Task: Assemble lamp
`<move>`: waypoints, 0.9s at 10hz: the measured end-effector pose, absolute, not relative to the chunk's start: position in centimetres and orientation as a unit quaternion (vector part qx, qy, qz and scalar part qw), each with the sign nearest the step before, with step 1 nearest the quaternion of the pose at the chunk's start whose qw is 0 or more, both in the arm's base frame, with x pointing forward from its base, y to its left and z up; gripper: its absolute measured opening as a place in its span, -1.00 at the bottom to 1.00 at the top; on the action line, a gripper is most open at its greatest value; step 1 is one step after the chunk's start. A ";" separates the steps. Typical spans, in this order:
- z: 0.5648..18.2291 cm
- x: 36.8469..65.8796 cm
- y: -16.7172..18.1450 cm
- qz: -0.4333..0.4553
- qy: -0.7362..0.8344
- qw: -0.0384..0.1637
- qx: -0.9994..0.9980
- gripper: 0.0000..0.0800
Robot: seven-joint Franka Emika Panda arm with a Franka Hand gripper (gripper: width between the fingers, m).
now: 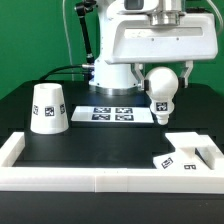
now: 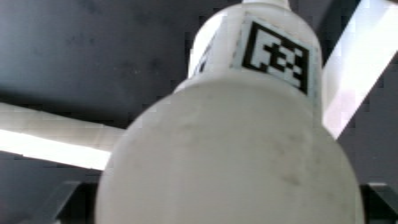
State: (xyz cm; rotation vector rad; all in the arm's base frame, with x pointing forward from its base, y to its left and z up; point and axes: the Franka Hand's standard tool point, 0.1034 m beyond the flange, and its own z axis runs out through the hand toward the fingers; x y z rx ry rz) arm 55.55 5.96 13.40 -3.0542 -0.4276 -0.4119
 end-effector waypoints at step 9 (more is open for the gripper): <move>14.6 57.5 5.1 -0.163 -0.256 -0.017 -0.953 0.44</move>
Offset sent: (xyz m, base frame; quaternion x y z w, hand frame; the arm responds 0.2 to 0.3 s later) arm 0.0155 -0.0150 0.0026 -0.0993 0.0739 -0.2227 0.9670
